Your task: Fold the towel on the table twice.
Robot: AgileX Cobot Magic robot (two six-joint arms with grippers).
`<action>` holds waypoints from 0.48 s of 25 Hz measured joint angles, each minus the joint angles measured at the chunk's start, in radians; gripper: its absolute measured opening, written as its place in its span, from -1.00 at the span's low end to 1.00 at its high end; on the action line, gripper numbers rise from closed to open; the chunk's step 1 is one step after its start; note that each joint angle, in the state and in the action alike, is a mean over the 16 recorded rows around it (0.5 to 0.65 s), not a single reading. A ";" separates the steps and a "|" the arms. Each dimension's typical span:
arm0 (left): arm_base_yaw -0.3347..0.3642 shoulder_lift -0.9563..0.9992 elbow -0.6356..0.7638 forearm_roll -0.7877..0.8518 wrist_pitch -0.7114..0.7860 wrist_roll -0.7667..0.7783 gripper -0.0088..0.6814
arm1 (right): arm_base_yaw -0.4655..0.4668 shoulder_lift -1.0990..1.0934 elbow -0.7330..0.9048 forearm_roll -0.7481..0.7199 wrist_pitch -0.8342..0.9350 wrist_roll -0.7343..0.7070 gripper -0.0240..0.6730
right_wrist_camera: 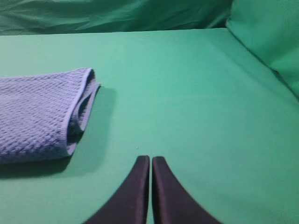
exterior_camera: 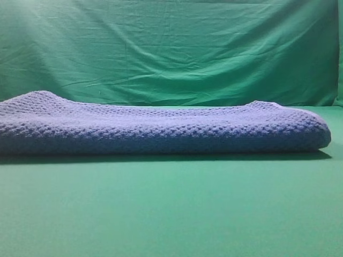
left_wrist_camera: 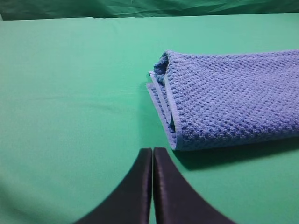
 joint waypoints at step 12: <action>0.000 0.000 0.000 0.000 0.002 0.000 -0.97 | -0.058 -0.001 0.000 0.000 0.000 0.000 -0.93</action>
